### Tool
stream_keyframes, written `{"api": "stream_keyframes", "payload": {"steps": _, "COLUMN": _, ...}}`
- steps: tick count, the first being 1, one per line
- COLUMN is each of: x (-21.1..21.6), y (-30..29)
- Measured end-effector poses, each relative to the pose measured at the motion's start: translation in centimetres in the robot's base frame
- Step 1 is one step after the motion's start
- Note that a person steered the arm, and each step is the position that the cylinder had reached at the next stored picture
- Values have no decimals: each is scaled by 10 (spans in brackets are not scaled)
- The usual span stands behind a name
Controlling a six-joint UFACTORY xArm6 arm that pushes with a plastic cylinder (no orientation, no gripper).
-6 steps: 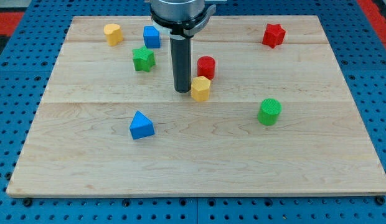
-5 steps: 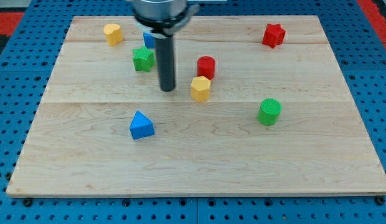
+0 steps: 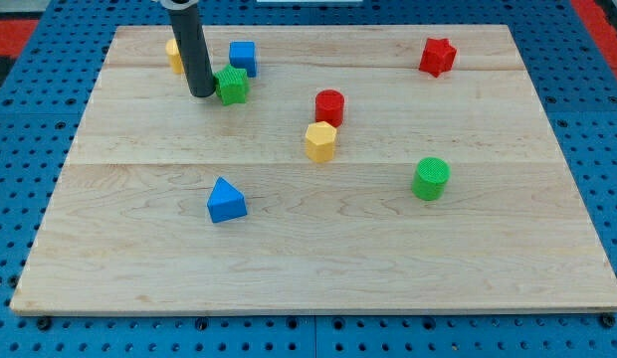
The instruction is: Slide the yellow heart to the top center
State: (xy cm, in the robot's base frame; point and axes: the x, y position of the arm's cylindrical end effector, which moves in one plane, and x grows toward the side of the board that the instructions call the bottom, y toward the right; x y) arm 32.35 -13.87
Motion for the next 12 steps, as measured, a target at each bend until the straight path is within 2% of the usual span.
{"api": "stream_keyframes", "payload": {"steps": 1, "x": 0, "y": -1}}
{"api": "stream_keyframes", "payload": {"steps": 2, "x": -3, "y": -41}}
{"api": "stream_keyframes", "payload": {"steps": 3, "x": -3, "y": -42}}
{"api": "stream_keyframes", "payload": {"steps": 6, "x": -59, "y": -42}}
{"api": "stream_keyframes", "payload": {"steps": 8, "x": -64, "y": -52}}
{"api": "stream_keyframes", "payload": {"steps": 9, "x": -72, "y": -79}}
{"api": "stream_keyframes", "payload": {"steps": 12, "x": -80, "y": -87}}
